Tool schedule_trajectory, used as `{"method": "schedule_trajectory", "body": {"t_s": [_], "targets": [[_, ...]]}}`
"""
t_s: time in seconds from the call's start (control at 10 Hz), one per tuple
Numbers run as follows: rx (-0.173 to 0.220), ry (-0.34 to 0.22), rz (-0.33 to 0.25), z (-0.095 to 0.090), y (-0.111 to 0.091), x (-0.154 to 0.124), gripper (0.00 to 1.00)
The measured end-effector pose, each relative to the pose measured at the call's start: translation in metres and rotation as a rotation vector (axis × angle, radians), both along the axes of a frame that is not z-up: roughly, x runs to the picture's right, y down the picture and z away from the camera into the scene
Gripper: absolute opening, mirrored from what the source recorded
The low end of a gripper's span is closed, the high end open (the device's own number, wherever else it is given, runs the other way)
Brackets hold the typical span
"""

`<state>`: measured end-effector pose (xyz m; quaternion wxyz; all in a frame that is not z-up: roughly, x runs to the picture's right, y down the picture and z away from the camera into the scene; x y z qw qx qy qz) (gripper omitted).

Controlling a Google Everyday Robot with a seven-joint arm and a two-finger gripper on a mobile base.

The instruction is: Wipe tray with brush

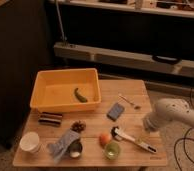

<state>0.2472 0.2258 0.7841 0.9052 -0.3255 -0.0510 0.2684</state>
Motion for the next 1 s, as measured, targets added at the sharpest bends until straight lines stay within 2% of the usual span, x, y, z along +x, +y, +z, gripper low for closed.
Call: {"method": "schedule_trajectory", "body": {"t_s": [0.2,0.4,0.7,1.0], "targets": [[-0.019,-0.040,-0.015,-0.007,0.007,-0.010,0.80],[-0.041,-0.047,-0.019,-0.016,0.019,-0.011,0.80],[-0.085,-0.045,-0.010,-0.011,0.037,-0.015,0.80],[-0.108,-0.036,0.004,-0.005,0.042,-0.021,0.80]]}}
